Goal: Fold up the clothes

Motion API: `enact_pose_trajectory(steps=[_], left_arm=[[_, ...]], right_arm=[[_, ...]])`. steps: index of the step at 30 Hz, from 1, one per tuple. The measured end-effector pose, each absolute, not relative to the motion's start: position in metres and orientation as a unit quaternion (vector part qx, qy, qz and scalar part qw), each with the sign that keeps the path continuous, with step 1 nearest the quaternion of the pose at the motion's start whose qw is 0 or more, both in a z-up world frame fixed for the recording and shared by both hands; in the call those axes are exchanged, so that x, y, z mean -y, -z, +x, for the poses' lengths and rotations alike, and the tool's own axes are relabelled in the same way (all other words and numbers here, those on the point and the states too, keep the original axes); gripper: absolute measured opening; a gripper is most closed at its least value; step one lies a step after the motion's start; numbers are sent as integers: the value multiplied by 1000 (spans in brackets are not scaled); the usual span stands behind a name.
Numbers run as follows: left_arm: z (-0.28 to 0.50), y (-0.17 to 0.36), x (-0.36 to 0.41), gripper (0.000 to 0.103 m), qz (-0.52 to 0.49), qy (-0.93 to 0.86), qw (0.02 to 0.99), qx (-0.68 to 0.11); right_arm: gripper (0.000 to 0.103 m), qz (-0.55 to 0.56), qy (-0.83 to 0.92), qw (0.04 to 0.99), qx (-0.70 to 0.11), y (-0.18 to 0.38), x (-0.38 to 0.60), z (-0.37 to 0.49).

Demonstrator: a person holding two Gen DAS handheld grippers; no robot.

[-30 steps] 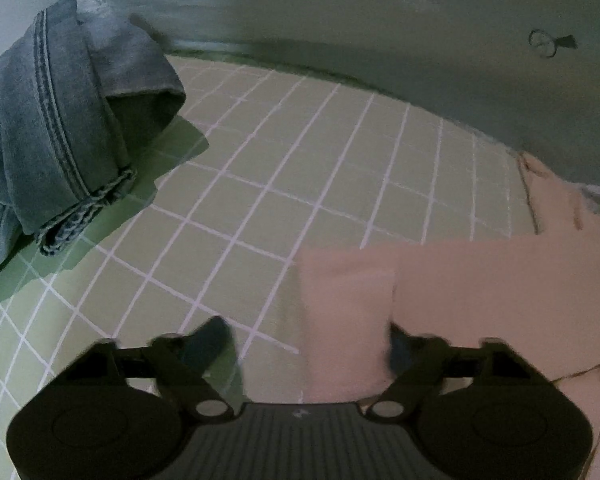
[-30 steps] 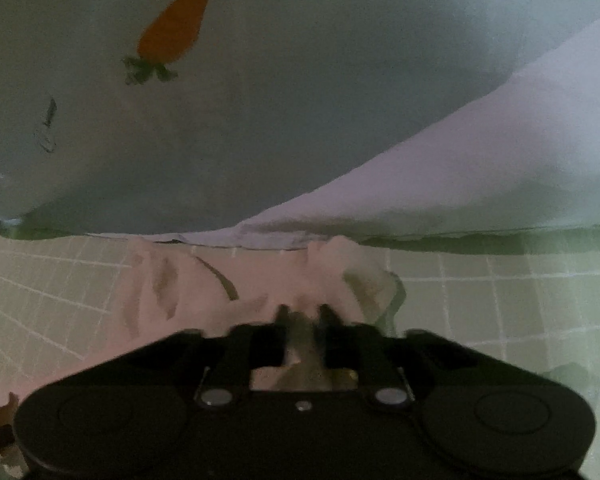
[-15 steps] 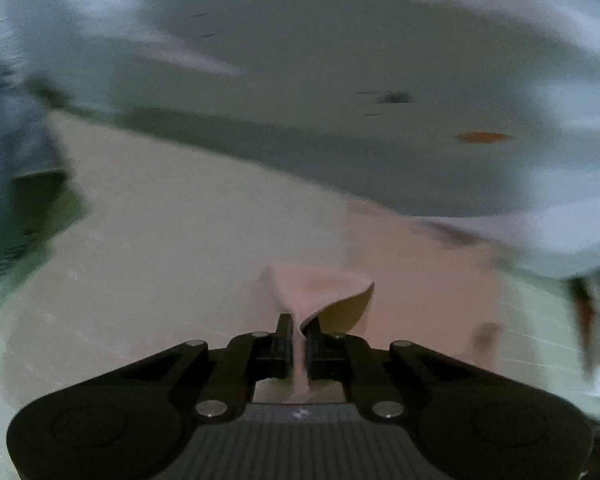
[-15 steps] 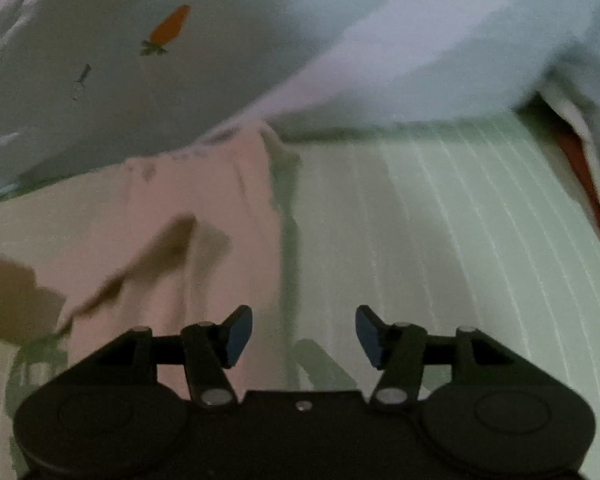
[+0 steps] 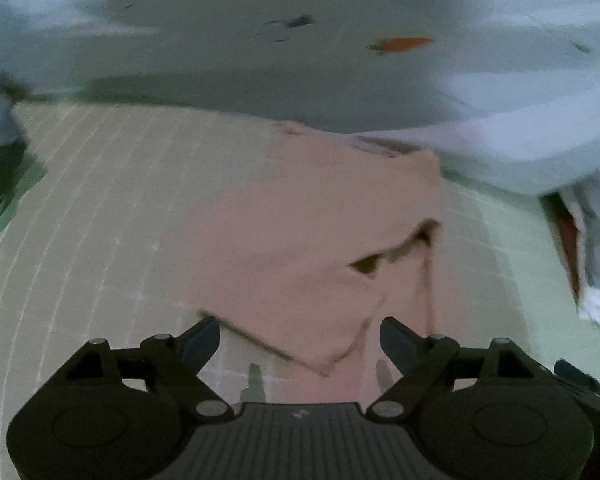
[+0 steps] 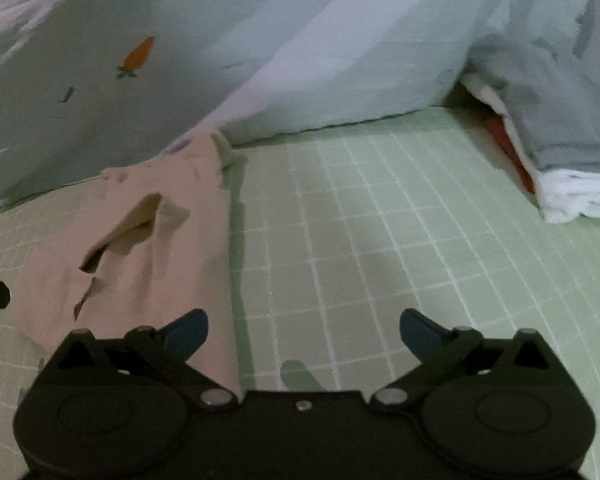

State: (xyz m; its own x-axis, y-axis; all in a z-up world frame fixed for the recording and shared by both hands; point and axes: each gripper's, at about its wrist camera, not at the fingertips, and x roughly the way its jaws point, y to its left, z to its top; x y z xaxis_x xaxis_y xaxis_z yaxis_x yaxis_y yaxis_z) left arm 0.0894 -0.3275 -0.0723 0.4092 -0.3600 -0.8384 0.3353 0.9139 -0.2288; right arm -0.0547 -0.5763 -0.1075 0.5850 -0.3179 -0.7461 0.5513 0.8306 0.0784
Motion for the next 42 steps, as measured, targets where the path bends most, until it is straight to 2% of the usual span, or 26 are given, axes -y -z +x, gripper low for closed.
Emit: enact_pose_trajectory(steps=[10,12,13,15,17,18,19,20,21,22,23,24,33,42], left_arm=[[113,101,312,92,10,118,829,-546],[117,108,312,92,12,118,824,-555],[119,112,313,92,14,118,822,-557],[122,118,314,92,17,117,818,-562],[126,123,314,92,17,116,816,-567],[126,125,313,92,16,118,814,-568],[126,126,312,92,16,119,813,-570],[126,127,311,92,15,121,812,-571],[126,129,313,92,16,123,810,-573],[127,130,314,92,17,124,809,-575],[127,130,313,92,17,126,808,-575],[125,127,313,92,16,129,810,-572],[82,83,305,92,11,159,840,-519],[22,64,282,92,6,165,844,-511]], right_arm=[[103,102,131,904,-393,105,539,15],[102,84,106,908,-397,105,526,33],[97,76,93,910,-398,106,520,40],[85,61,72,912,-398,108,508,53],[66,54,55,911,-404,112,500,65],[59,51,48,910,-408,114,497,70],[46,49,43,908,-414,117,495,75],[38,47,39,906,-420,121,493,80],[35,46,32,904,-424,123,492,83],[25,44,28,904,-425,124,491,83],[10,42,24,904,-425,124,491,84],[1,37,23,905,-423,122,491,84],[1,100,31,927,-361,72,492,25],[1,188,80,912,-355,67,491,-65]])
